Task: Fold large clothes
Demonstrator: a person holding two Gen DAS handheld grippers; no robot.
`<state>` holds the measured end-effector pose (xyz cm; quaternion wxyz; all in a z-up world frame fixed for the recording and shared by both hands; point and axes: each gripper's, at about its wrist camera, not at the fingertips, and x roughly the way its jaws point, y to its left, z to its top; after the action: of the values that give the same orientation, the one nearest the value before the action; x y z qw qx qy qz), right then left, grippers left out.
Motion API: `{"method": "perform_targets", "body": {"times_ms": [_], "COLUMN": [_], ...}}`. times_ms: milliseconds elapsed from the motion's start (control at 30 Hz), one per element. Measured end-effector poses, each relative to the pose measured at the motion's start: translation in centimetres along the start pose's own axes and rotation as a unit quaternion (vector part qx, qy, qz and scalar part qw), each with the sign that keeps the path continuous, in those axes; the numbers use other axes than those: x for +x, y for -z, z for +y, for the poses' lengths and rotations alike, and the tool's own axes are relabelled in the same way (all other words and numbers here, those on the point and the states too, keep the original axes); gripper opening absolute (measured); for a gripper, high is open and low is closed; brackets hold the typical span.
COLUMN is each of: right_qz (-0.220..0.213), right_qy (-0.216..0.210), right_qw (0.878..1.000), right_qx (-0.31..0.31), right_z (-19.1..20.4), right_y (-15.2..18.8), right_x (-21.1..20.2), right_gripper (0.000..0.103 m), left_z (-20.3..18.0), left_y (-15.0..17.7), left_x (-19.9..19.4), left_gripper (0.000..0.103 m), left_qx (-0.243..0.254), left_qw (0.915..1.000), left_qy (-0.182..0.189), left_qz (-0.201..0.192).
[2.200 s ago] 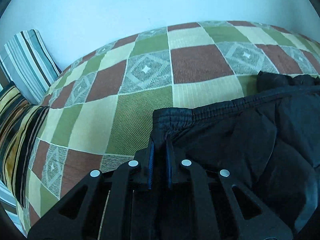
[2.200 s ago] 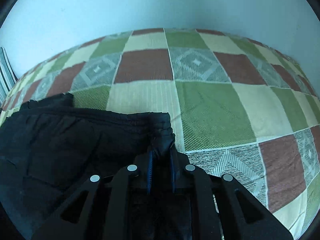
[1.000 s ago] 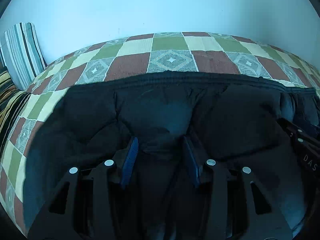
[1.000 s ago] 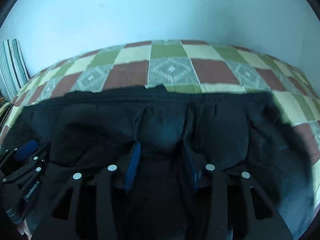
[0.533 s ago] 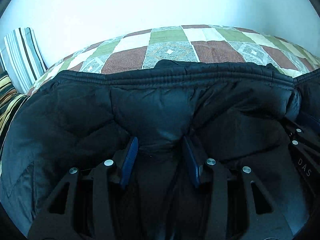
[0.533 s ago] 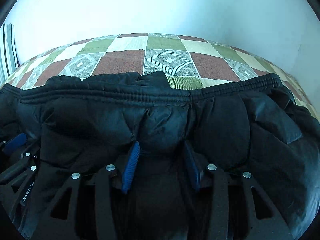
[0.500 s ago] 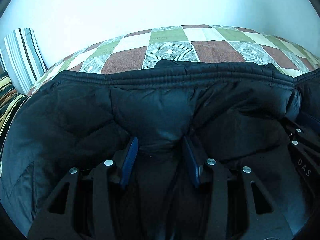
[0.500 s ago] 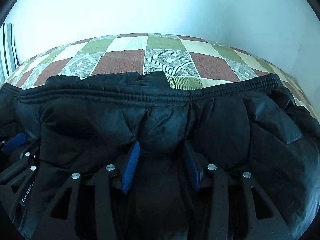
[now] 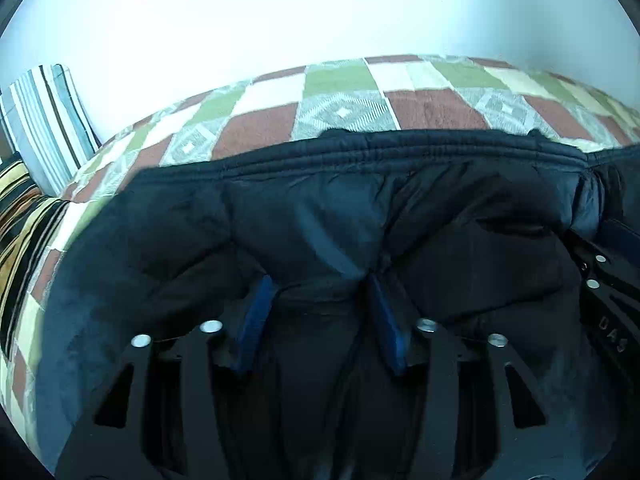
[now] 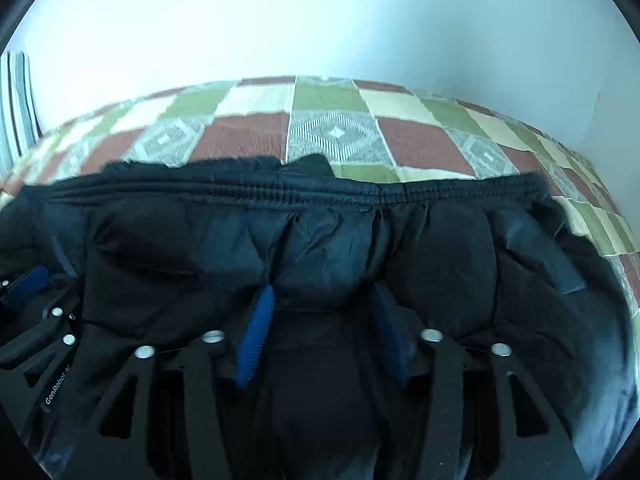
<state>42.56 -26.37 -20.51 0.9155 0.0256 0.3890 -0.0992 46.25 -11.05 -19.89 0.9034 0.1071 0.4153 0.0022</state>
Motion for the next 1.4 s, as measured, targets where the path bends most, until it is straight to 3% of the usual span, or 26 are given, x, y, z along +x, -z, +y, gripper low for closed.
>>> {"method": "perform_targets", "body": {"times_ms": [167,300,433,500,633,833,1033,1100,1167,1200,1267,1333,1400], "right_qz": [-0.034,-0.057,-0.032,-0.019,0.005,0.026,0.025,0.033,0.042,0.045,0.038,0.034,0.032], "right_qy": [-0.015,0.005,0.003,0.000,-0.007,-0.012,-0.028,-0.032,-0.056,-0.055,-0.047,-0.046,-0.053], "right_qw": [0.999,0.996,0.994,0.992,0.990,0.988,0.985,0.984,0.981,0.980,0.984,0.985,0.983], "right_qx": [0.038,0.070,0.108,0.121,0.140,0.152,0.166,0.171,0.183,0.187,0.169,0.166,0.173], "right_z": [-3.7,-9.3,-13.9,-15.1,-15.9,-16.4,-17.0,-16.9,-16.9,-16.8,-16.1,-15.9,-16.1], "right_y": [0.8,3.5,7.0,8.5,10.2,11.1,11.6,11.8,12.0,12.1,11.9,11.8,11.8], "right_x": [-6.1,-11.0,-12.3,-12.2,-10.7,-8.6,-8.3,-7.9,-7.5,-7.6,-8.1,-8.6,-9.0], "right_gripper": [0.074,0.077,0.077,0.077,0.079,0.086,0.087,0.087,0.067,0.059,0.045,0.032,0.027], "left_z": [4.5,10.1,15.3,17.4,18.1,17.1,17.6,17.5,17.2,17.1,17.1,17.1,17.0], "left_y": [1.9,5.5,9.6,11.6,12.7,11.9,12.8,12.9,13.0,13.1,13.1,13.0,12.8], "left_x": [-4.8,-8.9,-10.8,-10.7,-10.1,-8.0,-6.9,-6.9,-6.9,-6.9,-7.0,-7.3,-7.8], "left_gripper": [0.077,0.084,0.086,0.086,0.091,0.094,0.094,0.080,0.060,0.055,0.034,0.024,0.018], "left_qx": [-0.049,-0.112,-0.194,-0.243,-0.261,-0.241,-0.275,-0.274,-0.263,-0.260,-0.255,-0.250,-0.245], "left_qw": [0.9977,0.9916,0.9789,0.9671,0.9601,0.9659,0.9558,0.9574,0.9615,0.9627,0.9642,0.9653,0.9664], "left_qy": [0.043,0.055,0.060,0.074,0.100,0.093,0.103,0.092,0.079,0.075,0.072,0.072,0.072], "left_qz": [-0.018,-0.035,-0.024,-0.014,-0.006,-0.007,-0.007,-0.010,-0.010,-0.013,-0.015,-0.020,-0.024]}}
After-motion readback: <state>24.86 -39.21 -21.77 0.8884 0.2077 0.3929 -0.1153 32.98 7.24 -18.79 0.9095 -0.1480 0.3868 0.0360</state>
